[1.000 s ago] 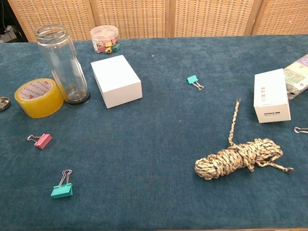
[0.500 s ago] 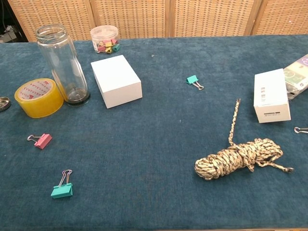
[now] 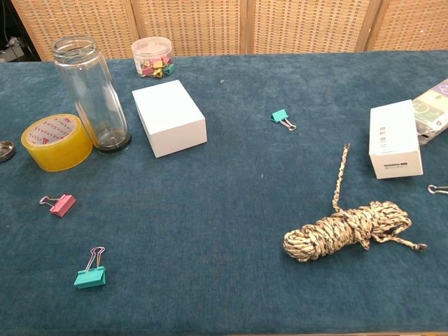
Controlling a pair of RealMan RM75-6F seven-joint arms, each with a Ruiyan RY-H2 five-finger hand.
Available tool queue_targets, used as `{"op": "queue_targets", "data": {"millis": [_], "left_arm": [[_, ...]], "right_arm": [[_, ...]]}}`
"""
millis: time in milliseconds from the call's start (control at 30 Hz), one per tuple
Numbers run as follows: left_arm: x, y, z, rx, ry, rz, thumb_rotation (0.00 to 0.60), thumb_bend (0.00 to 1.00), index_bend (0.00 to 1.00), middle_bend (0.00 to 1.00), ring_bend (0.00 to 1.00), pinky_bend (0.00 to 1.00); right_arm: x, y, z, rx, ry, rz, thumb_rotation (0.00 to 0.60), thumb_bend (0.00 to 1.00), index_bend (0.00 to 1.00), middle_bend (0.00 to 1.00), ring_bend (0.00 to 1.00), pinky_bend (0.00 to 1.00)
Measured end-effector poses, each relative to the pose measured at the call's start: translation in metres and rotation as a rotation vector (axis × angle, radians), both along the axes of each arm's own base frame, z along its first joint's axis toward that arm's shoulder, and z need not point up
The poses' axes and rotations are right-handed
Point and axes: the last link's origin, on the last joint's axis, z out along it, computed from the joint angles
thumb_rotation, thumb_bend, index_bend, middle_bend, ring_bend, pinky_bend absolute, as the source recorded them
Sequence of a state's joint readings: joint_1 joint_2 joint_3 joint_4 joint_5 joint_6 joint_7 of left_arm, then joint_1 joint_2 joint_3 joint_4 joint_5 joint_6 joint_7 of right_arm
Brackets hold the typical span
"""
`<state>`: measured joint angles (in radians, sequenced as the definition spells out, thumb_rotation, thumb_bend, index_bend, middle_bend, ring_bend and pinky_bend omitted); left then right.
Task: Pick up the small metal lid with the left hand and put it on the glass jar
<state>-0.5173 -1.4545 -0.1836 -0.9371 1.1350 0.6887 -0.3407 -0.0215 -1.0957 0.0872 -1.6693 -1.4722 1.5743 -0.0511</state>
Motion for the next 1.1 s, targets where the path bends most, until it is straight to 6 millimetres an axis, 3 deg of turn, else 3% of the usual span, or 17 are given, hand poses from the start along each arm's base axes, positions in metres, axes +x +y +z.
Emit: {"op": "queue_targets", "data": {"millis": [767, 1100], "left_arm": [[0.0017, 0.0028, -0.0071, -0.008, 0.013, 0.002, 0.600, 0.42, 0.63, 0.00, 0.00, 0.00], [0.0068, 0.0025, 0.0001, 0.007, 0.014, -0.017, 0.600, 0.43, 0.64, 0.00, 0.00, 0.00]], "right_arm": [[-0.0001, 0.0008, 0.0017, -0.007, -0.004, -0.002, 0.600, 0.00, 0.00, 0.00, 0.00, 0.00], [0.0002, 0.0007, 0.0014, -0.005, -0.004, -0.001, 0.600, 0.00, 0.00, 0.00, 0.00, 0.00]]}}
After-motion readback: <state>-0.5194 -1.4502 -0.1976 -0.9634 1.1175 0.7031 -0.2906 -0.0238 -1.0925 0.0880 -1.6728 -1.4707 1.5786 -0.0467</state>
